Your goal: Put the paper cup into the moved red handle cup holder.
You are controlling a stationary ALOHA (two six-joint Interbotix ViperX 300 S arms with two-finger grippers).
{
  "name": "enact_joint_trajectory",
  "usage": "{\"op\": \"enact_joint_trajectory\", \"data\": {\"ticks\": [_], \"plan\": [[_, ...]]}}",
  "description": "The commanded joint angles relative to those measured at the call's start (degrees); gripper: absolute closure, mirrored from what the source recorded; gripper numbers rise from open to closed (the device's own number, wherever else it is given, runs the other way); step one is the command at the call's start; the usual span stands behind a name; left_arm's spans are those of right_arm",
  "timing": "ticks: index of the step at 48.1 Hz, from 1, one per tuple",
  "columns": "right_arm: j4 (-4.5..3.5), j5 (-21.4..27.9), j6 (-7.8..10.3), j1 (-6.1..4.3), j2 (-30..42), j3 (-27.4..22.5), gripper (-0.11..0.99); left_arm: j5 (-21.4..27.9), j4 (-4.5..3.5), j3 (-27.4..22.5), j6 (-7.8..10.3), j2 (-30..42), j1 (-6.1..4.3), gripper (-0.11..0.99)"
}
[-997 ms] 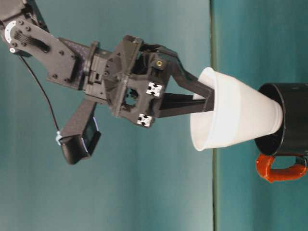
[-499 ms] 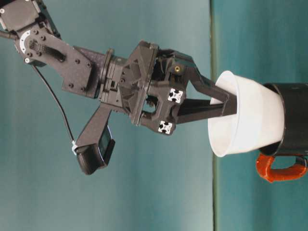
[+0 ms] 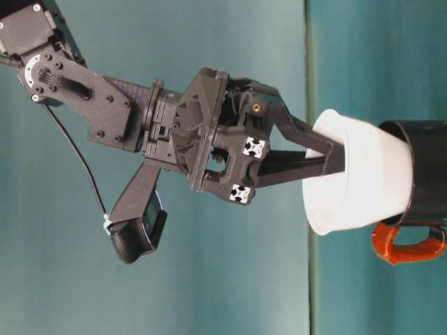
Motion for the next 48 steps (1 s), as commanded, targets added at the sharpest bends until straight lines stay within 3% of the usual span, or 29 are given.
{"op": "enact_joint_trajectory", "data": {"ticks": [1,12,19,24,30,33,48], "plan": [[-0.09,0.09,0.26,0.26,-0.79,-0.7,0.97,-0.18,0.09,-1.05,0.0,-0.18,0.0,0.02],[-0.09,-0.26,0.44,0.26,-0.79,-0.88,0.94,-0.18,0.09,-1.05,-0.09,-0.09,-0.09,0.02],[-0.09,-0.26,0.35,0.26,-0.79,-0.97,0.83,-0.18,0.09,-1.05,-0.09,-0.09,-0.09,0.02],[-0.09,-0.26,0.35,0.26,-0.79,-0.97,0.65,-0.18,0.09,-1.05,-0.09,-0.09,0.0,0.02],[-0.09,-0.18,0.35,0.62,-0.79,-1.41,0.29,-0.18,0.09,-1.05,-0.09,-0.18,-0.09,0.02],[-0.09,-0.18,0.26,0.62,-0.79,-1.49,0.17,-0.18,0.09,-1.05,-0.09,-0.09,0.0,0.02],[-0.53,-0.18,0.18,0.7,-1.05,-1.93,0.17,-0.18,0.09,-1.05,-0.09,-0.09,0.0,0.02]]}}
